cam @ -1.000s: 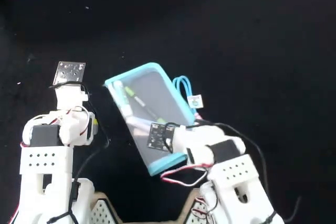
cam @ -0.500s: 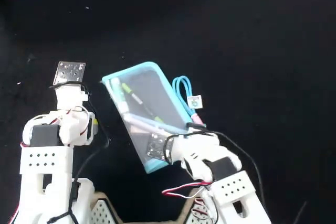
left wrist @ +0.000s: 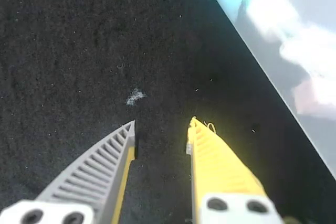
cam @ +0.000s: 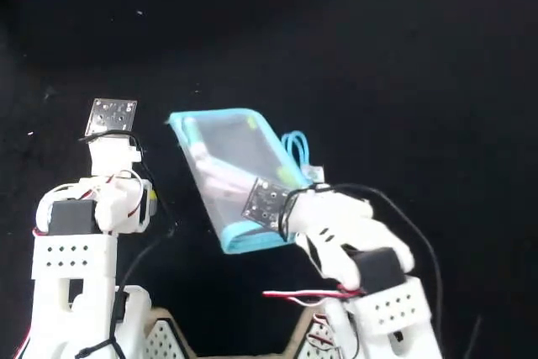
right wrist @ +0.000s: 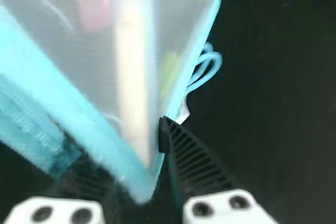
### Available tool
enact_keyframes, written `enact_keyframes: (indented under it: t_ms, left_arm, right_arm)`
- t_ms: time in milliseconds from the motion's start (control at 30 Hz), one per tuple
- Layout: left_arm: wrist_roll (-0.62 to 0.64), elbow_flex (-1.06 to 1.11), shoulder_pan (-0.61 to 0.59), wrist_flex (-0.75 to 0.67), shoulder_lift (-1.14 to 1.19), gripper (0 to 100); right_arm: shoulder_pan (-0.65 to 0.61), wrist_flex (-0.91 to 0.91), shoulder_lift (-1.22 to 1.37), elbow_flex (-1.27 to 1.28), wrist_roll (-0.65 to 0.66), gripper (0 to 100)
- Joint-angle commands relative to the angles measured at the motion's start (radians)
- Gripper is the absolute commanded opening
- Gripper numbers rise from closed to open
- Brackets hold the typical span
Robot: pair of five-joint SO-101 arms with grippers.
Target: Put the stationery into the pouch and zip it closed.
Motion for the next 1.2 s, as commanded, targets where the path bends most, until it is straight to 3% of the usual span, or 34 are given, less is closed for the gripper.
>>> enact_keyframes:
  t_ms: [0, 233, 467, 667, 967, 1167]
  left_arm:
    - [0.005, -0.019, -0.007, -0.015, -0.011, 17]
    - [0.005, -0.019, -0.005, -0.014, -0.011, 17]
    - [0.005, -0.019, -0.005, -0.014, -0.011, 17]
    - [0.006, -0.022, -0.005, -0.012, -0.011, 17]
    - [0.006, -0.022, -0.007, -0.012, -0.011, 17]
    - [0.006, -0.021, -0.007, -0.014, -0.011, 17]
  right_arm:
    - [-0.014, 0.086, 0.025, -0.193, -0.066, 1.1]
    - [-0.009, 0.175, 0.395, -0.499, -0.23, 1.1]
    - [-0.012, 0.477, 0.84, -1.024, -0.41, 1.1]
    - [-0.014, 0.565, 0.981, -1.382, -0.549, 1.1]
    - [-0.017, 0.568, 1.092, -1.437, -0.73, 1.1]
    - [-0.15, 0.568, 1.04, -1.44, -0.764, 1.1]
